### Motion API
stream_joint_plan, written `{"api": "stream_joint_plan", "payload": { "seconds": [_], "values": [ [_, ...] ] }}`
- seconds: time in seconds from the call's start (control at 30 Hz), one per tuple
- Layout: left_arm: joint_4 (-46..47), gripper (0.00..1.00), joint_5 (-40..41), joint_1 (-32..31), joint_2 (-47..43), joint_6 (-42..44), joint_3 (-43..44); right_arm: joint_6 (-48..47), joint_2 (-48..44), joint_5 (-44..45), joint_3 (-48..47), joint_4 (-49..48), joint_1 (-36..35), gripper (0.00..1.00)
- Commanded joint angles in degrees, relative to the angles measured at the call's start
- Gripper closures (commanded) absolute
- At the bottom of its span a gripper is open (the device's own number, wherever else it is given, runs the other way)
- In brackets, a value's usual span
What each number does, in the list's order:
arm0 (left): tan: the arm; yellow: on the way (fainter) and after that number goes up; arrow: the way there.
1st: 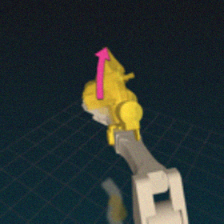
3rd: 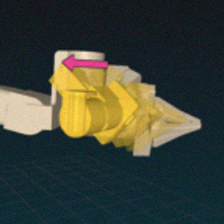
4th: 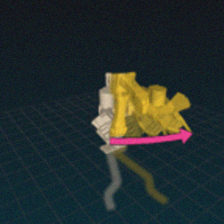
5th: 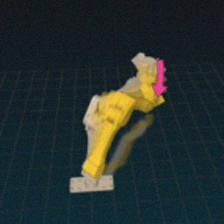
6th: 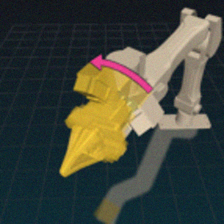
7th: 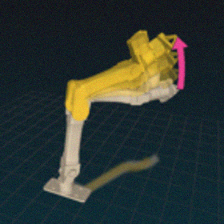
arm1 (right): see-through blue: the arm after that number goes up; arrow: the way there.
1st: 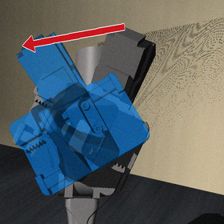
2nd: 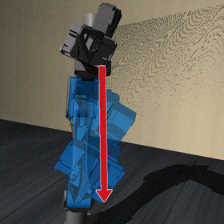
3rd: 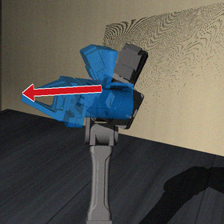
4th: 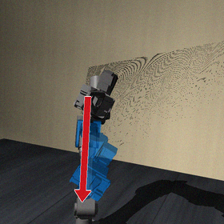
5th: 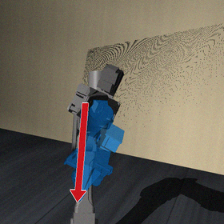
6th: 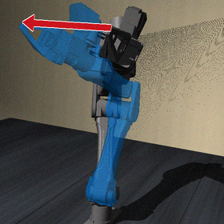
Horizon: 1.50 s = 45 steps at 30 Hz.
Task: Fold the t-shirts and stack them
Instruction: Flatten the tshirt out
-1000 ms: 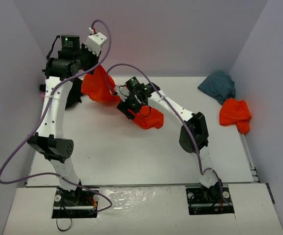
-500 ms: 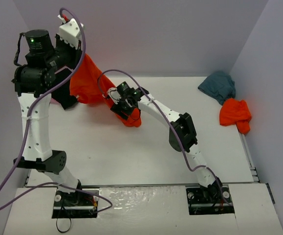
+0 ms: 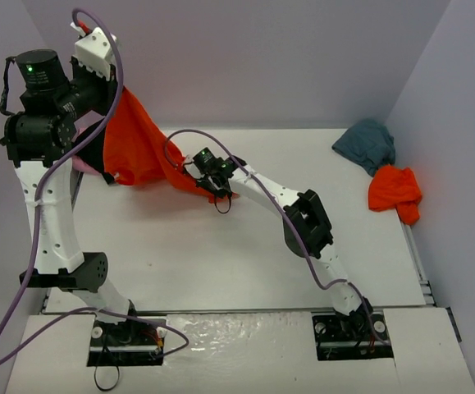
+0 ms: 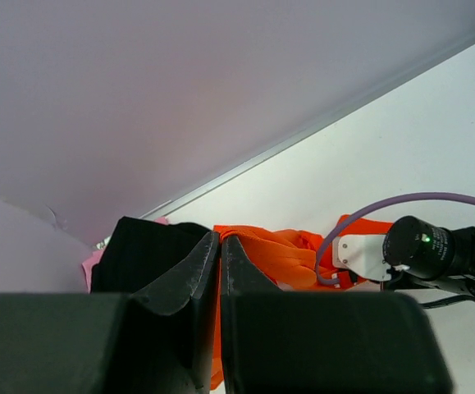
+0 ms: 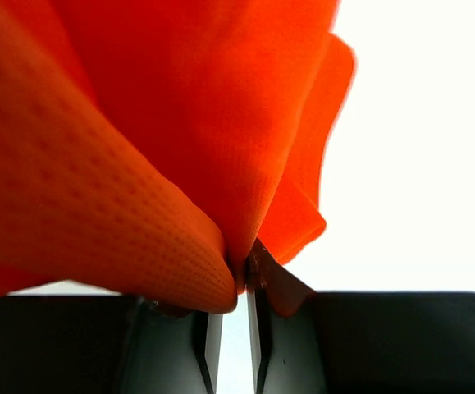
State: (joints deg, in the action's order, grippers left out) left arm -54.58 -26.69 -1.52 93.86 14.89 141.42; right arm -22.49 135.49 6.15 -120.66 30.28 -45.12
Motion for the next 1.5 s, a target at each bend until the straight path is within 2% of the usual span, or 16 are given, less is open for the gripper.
{"api": "stream_joint_plan", "payload": {
  "seconds": [0.0,0.2,0.33,0.6,0.67,0.73,0.77,0.87,0.9,0.97,1.0,1.03,1.07,1.2,1.33,1.47],
  "values": [
    [6.37,1.00,-1.17,1.17,-2.90,-1.79,1.48,-2.81,-11.45,14.65,5.06,-4.38,1.39,0.87],
    [6.26,1.00,-1.19,3.19,-3.60,-2.73,4.11,-4.04,-20.05,22.77,10.03,-6.82,5.91,0.86],
    [6.69,1.00,-0.59,3.47,-5.28,-2.87,4.20,-5.30,-26.22,25.50,15.26,-9.01,9.81,0.78],
    [6.21,1.00,-1.44,3.63,-7.93,-3.29,3.78,-6.95,-36.48,25.10,29.33,-11.32,12.37,0.71],
    [6.16,1.00,-1.45,3.63,-8.15,-3.29,3.58,-7.41,-37.32,24.03,29.96,-11.58,12.61,0.74],
    [6.24,1.00,-1.51,3.63,-7.94,-3.39,3.28,-7.55,-37.18,21.99,30.92,-11.82,12.59,0.89],
    [6.26,1.00,-1.42,3.63,-7.87,-3.36,3.25,-7.40,-36.66,21.59,30.78,-11.83,12.46,0.93],
    [6.33,1.00,-1.35,3.63,-7.73,-3.03,2.85,-6.39,-35.18,21.18,29.84,-11.83,12.25,0.86],
    [6.27,1.00,-1.45,3.63,-7.73,-2.82,2.72,-6.17,-34.93,20.58,29.44,-11.83,12.25,0.75],
    [5.50,1.00,-2.33,3.63,-7.66,-1.94,2.65,-5.57,-35.00,12.37,28.74,-9.70,12.91,0.51],
    [4.94,1.00,-2.78,3.63,-7.61,-1.64,2.41,-4.98,-34.96,6.65,28.03,-8.45,13.36,0.53],
    [4.34,1.00,-3.20,3.63,-7.57,-1.40,2.08,-4.28,-34.87,0.59,27.14,-7.23,13.83,0.60],
    [3.68,1.00,-3.53,3.63,-7.46,-0.77,1.72,-3.80,-34.51,-6.61,26.93,-6.61,14.31,0.61],
    [2.02,1.00,-2.83,3.63,-6.67,1.29,-0.49,-1.93,-26.79,-25.86,21.28,-3.32,13.90,0.59],
    [3.08,1.00,-2.56,3.63,-7.09,1.81,-4.92,-0.91,-16.26,-35.08,9.85,1.55,12.67,0.60],
    [3.69,1.00,-1.70,3.63,-6.65,2.05,-6.78,0.71,-9.19,-37.67,2.28,2.36,10.54,0.62]
  ]
}}
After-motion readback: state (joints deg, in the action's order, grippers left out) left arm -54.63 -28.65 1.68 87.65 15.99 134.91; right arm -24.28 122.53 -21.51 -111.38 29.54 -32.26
